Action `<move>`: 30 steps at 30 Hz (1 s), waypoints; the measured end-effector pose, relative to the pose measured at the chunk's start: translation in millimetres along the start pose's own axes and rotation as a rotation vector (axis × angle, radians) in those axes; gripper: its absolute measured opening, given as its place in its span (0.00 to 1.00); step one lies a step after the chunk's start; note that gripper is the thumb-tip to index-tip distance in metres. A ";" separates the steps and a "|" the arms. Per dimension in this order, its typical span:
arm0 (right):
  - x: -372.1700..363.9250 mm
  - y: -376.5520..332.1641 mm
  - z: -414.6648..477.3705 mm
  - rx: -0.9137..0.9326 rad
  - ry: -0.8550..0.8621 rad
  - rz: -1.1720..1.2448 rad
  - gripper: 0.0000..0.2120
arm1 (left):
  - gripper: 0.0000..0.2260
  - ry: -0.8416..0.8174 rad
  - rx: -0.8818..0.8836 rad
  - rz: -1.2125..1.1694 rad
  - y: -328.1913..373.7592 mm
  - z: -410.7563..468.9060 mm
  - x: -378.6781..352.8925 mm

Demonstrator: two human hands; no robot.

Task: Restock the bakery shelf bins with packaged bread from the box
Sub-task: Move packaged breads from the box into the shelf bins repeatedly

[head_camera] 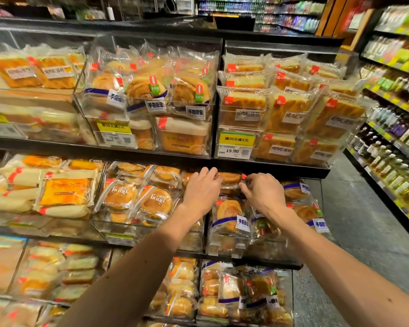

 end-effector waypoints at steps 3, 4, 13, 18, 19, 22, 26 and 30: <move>11.2 2.8 -7.0 0.024 -0.012 0.108 0.20 | 0.17 -0.065 0.053 -0.183 -6.0 -3.3 11.3; 16.8 0.7 -10.2 0.043 0.003 0.129 0.20 | 0.17 -0.081 0.082 -0.237 -10.0 -5.1 18.0; 46.0 -112.7 -75.7 0.393 -0.122 0.323 0.19 | 0.09 -0.107 0.366 -0.324 -71.9 -97.8 117.7; 4.4 -261.1 -169.5 0.710 -0.385 0.546 0.24 | 0.16 -0.128 0.600 -0.187 -142.5 -266.2 175.8; -5.2 -296.0 -193.6 0.785 -0.438 0.542 0.23 | 0.18 -0.168 0.696 -0.145 -160.9 -310.0 184.2; -33.4 -394.4 -274.5 1.046 -0.524 0.494 0.26 | 0.22 -0.132 0.943 -0.063 -212.5 -443.0 221.5; -64.9 -522.0 -385.2 1.319 -0.580 0.440 0.36 | 0.33 -0.353 1.283 0.092 -274.3 -615.9 262.3; -97.7 -654.5 -487.7 1.506 -0.679 0.325 0.28 | 0.33 -0.334 1.507 0.023 -341.6 -775.3 287.3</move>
Point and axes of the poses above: each hand's wrist, its own z-axis towards the middle knuckle, its own x-axis out of the back of the hand, y = z × x, the point moved 10 cm from there along z, towards the middle knuckle, and after that the axes turned 3 degrees about y, right-handed, at the moved point
